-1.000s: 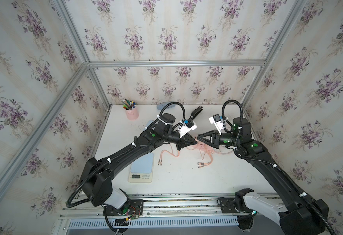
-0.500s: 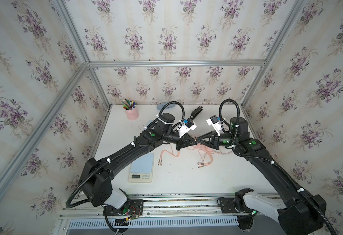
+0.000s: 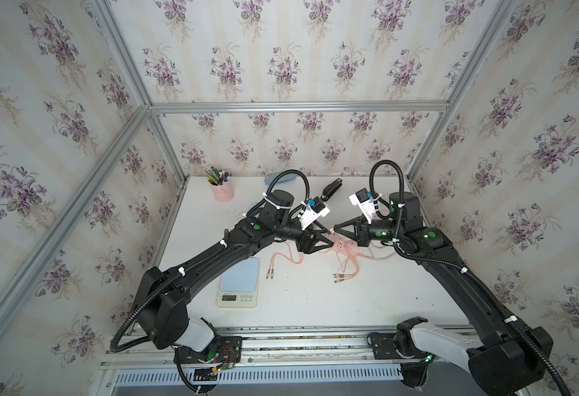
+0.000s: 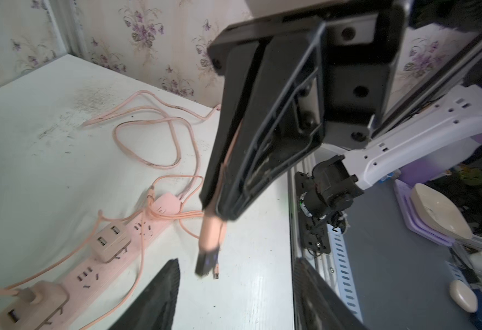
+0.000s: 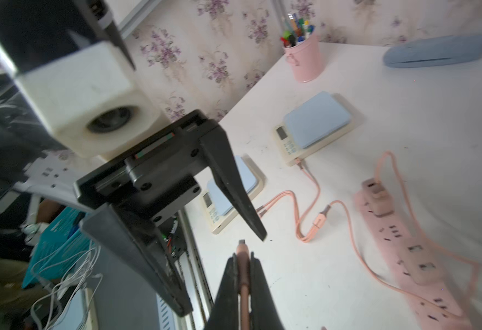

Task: Charge the electronic scale
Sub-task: Pick up the charging cable from the center of the board.

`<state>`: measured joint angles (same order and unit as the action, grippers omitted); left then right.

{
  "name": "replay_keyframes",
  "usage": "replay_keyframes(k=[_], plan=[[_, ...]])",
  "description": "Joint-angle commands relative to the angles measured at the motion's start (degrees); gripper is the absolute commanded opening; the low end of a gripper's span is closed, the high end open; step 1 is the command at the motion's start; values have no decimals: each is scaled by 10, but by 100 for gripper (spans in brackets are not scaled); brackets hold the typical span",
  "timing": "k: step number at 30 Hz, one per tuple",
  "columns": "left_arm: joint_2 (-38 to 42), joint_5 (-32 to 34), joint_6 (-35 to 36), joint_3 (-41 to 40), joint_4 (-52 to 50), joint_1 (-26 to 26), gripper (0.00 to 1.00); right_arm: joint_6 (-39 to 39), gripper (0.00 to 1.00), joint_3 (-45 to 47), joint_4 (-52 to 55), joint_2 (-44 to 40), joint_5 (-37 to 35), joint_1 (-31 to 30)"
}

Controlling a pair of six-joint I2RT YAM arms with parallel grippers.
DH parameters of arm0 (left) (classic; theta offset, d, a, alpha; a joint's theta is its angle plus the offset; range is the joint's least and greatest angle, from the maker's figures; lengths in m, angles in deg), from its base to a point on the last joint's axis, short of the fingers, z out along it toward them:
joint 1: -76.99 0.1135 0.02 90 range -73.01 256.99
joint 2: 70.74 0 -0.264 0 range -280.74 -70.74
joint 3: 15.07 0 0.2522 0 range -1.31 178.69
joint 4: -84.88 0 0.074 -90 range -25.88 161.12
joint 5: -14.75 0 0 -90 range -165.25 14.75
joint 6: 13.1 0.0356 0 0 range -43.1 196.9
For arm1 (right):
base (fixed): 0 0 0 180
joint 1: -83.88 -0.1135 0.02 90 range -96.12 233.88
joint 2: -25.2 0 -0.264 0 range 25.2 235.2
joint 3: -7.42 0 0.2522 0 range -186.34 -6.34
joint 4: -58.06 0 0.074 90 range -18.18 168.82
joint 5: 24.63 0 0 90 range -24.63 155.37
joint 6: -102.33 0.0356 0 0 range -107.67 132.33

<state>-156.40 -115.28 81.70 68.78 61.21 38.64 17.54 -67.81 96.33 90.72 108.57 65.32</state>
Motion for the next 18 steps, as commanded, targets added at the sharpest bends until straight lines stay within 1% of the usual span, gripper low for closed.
replay_keyframes(k=[1,4,6,8,10,13,15,18], plan=[[6,115,-27,-9,10,9,72,80,0,-12,23,6,-172,0],[-8,216,-55,-10,11,28,73,144,0,12,6,0,-242,0],[-32,259,-86,-1,11,53,73,183,0,38,-5,0,-282,0],[-68,261,-118,19,10,83,70,212,0,64,-8,5,-309,0],[-115,254,-138,49,10,106,67,234,0,97,-21,11,-316,0],[-185,273,-154,98,0,117,61,254,0,136,-34,27,-317,0],[-234,273,-168,132,-2,121,57,262,0,158,-45,39,-320,0],[-311,261,-189,189,-17,126,56,271,0,174,-58,61,-324,0]])
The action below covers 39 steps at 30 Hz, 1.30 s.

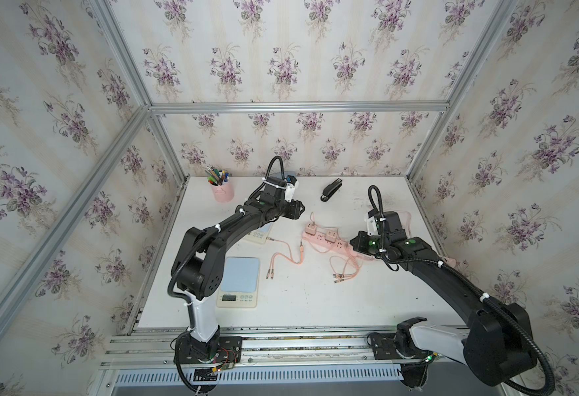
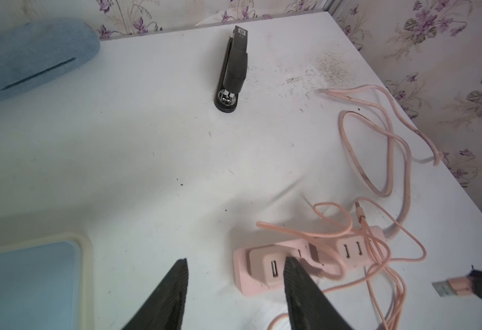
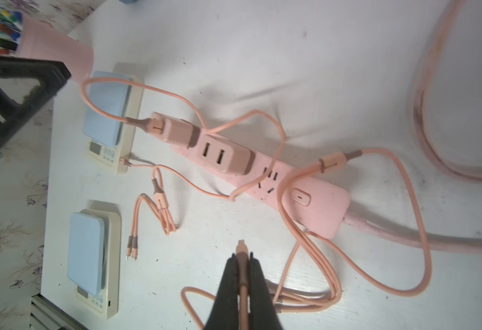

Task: Charge the electronic scale
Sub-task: Pick up the charging cable from the center of the board, then insert the charging cable into the plug.

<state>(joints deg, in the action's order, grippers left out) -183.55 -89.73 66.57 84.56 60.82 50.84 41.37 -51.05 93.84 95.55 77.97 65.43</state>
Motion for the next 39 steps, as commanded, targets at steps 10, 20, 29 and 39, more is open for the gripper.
replay_keyframes(k=[10,20,29,39], plan=[[-147,-43,-56,98,-38,10,56,70,0,-88,-7,78,-49,-34],[-198,-136,-73,118,-28,-1,56,79,0,-130,6,146,-43,-35],[-133,-110,-104,2,4,-14,56,76,0,-149,34,152,-28,-35],[-35,-26,-119,-101,10,-5,56,99,0,-180,98,157,-55,-46]])
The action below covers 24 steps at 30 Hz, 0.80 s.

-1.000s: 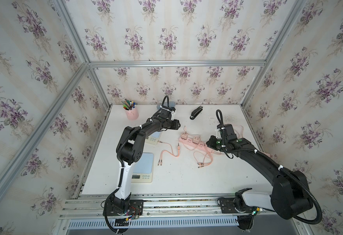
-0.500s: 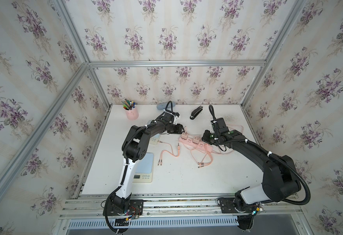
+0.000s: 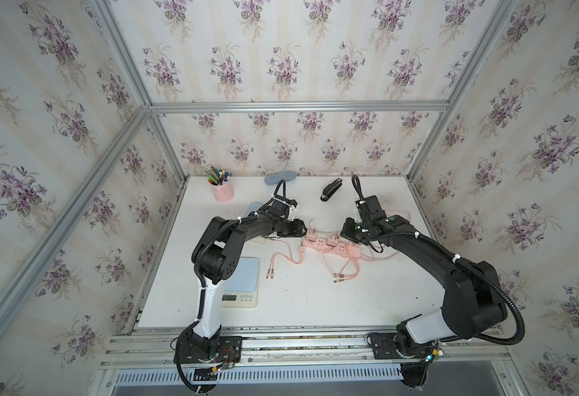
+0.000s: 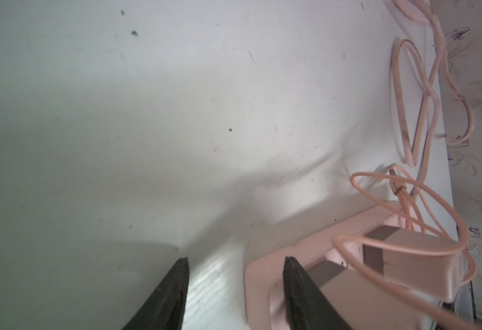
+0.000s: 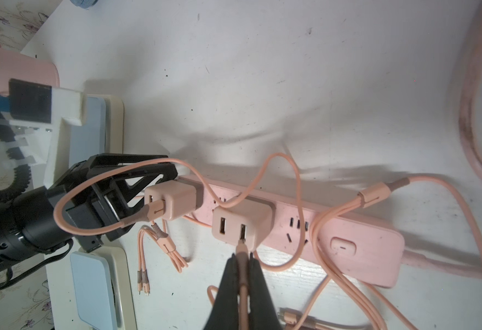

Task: Charge the electronic scale
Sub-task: Insert the charging cable into the plug.

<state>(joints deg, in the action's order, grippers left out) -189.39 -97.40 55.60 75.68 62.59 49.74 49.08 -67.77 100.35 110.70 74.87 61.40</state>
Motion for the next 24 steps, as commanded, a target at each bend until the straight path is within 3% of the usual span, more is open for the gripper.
replay_keyframes(k=[1,7,13,18,24], plan=[[34,67,-8,-18,-15,9,56,30,0,-22,48,11,-34,-9],[99,133,-1,-41,-47,11,57,64,0,-61,82,28,-108,-56],[164,140,2,-48,-52,-18,57,121,0,-60,68,17,-152,-71],[174,111,-15,-27,-51,-48,58,159,0,-63,71,19,-198,-79],[153,47,-58,-2,-20,-81,58,187,0,-77,88,44,-256,-132]])
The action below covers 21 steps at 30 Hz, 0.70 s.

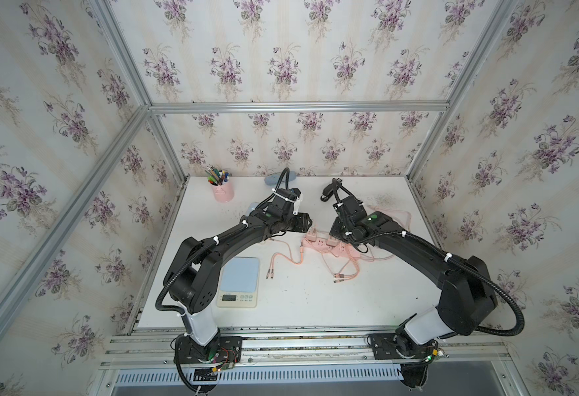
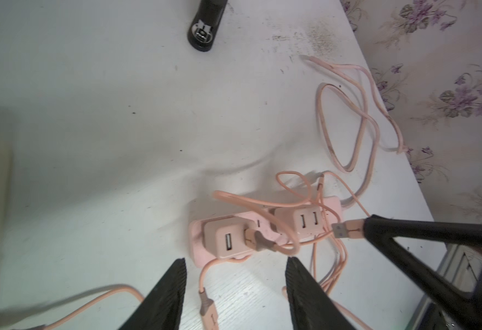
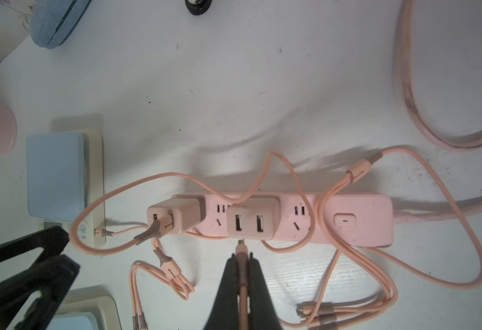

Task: Charge the electronic scale
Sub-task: Insert the charging cable into the plug.

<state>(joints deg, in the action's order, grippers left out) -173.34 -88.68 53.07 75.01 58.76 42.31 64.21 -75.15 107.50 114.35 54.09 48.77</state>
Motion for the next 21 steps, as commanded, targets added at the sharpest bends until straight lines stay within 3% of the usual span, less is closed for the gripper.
replay_keyframes(k=[1,16,21], plan=[[-14,-50,-42,6,26,-9,58,37,0,0,11,10,-49,-8],[-5,-45,-47,-28,33,11,58,59,0,-3,13,48,-122,-24],[-15,-46,-46,-30,33,18,58,60,0,-7,9,64,-116,-26]])
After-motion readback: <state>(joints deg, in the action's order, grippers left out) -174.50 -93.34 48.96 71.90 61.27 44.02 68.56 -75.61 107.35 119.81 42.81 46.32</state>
